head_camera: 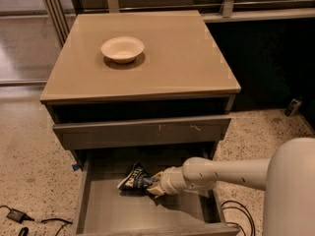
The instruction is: Pick blue chip bag from middle drawer and place on counter
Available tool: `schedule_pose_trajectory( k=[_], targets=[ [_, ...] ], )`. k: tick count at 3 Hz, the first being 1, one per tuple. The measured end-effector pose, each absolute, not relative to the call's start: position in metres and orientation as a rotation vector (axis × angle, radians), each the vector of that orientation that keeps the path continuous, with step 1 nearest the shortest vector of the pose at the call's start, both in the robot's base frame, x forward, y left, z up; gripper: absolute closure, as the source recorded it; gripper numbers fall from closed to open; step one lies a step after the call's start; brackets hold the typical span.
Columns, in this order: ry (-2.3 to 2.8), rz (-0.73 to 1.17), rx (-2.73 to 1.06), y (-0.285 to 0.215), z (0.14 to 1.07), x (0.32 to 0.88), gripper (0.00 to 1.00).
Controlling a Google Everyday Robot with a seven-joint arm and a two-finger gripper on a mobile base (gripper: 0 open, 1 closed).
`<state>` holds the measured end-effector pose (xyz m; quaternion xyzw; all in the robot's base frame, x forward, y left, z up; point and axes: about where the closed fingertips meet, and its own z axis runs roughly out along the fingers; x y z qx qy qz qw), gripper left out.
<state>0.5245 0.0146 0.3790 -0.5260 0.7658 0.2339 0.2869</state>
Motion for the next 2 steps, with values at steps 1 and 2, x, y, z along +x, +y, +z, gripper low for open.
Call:
schedule_pose_trajectory(
  k=[1, 2],
  targets=[
    [2.032, 0.616, -1.388, -0.001, 0.401, 0.522, 1.00],
    [1.976, 0.596, -1.371, -0.027, 0.452, 0.513, 1.00]
  ],
)
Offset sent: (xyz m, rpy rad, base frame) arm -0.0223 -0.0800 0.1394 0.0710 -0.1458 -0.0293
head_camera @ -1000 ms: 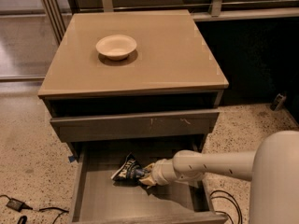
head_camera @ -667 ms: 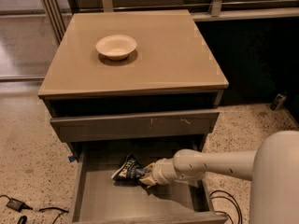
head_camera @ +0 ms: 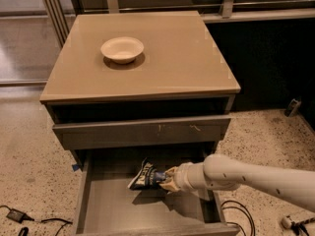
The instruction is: Pick blue chip bag from middle drawer and place on counter
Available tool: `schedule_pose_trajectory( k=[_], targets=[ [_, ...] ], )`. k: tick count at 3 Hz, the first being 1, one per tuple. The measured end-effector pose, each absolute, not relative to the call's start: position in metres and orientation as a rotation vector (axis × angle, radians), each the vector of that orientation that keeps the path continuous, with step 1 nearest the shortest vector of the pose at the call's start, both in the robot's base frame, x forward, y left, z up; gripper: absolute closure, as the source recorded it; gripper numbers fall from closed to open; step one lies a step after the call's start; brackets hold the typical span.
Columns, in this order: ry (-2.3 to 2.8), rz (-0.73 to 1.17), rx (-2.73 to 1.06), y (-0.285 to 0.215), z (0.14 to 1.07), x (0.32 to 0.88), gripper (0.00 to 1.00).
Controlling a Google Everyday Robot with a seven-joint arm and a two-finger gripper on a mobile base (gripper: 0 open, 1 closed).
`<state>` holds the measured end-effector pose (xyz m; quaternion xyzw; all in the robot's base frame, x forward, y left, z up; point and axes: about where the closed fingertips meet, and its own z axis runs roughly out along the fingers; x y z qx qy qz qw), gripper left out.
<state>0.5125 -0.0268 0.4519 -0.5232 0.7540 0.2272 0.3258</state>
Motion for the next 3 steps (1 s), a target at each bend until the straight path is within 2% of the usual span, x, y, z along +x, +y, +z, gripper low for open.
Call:
schedule_pose_trajectory(
  k=[3],
  targets=[
    [1.717, 0.535, -1.438, -0.079, 0.618, 0.504, 1.00]
  ],
)
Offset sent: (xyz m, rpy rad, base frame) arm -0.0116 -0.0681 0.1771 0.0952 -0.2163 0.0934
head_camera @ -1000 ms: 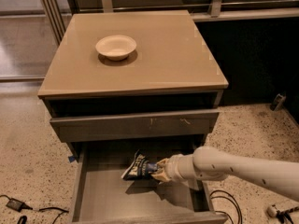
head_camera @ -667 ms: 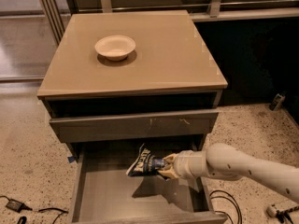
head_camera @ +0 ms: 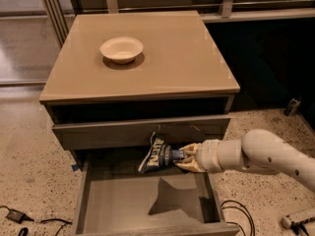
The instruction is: Pick blue chip bag from middle drawer and place on counter
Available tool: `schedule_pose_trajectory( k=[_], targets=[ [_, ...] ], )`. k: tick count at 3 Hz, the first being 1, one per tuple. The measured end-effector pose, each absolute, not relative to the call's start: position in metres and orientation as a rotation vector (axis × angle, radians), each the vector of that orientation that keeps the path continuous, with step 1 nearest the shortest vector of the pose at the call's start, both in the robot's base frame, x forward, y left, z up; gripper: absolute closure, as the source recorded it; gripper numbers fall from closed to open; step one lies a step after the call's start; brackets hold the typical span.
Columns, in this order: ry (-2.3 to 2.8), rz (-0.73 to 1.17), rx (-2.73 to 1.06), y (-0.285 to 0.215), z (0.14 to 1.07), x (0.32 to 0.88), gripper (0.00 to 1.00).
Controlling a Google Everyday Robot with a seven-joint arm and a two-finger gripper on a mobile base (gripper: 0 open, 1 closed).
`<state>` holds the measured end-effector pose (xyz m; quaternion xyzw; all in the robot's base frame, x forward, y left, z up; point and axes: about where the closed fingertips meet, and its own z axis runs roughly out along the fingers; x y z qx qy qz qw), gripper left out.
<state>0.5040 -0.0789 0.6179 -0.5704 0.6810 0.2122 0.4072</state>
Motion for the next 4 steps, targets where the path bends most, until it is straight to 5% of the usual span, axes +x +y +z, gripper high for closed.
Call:
schedule_pose_trajectory(
  k=[3, 4],
  targets=[
    [1.519, 0.309, -1.498, -0.117, 0.819, 0.513, 1.00],
    [1.517, 0.305, -1.503, -0.116, 0.820, 0.515, 1.00]
  ],
)
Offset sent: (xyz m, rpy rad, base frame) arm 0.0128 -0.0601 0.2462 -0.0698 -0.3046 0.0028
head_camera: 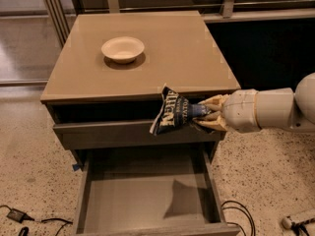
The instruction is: Pick blue chip bag from middle drawer and place on counter
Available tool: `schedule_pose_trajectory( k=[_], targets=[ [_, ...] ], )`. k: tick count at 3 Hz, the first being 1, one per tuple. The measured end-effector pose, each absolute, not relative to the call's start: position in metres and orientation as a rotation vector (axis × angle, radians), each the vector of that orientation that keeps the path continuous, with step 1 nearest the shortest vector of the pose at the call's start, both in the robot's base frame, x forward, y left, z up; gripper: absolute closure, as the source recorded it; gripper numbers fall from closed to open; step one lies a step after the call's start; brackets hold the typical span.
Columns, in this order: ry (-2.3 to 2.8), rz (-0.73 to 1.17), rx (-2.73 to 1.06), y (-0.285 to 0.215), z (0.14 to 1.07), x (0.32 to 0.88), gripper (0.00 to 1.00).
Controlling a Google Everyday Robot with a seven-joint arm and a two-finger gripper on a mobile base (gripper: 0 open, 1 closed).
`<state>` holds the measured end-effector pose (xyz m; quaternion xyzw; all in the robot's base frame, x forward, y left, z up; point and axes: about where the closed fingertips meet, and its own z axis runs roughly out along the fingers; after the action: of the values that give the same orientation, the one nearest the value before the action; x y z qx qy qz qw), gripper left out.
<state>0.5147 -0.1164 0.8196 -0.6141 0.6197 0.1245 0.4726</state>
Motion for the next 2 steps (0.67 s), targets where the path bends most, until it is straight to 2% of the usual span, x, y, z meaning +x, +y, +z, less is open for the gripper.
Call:
schedule_pose_trajectory(
  k=[1, 2],
  targets=[
    [1.509, 0.288, -1.520, -0.113, 0.823, 0.519, 1.00],
    [1.477, 0.200, -1.580, -0.100, 0.852, 0.549, 1.00]
  ],
)
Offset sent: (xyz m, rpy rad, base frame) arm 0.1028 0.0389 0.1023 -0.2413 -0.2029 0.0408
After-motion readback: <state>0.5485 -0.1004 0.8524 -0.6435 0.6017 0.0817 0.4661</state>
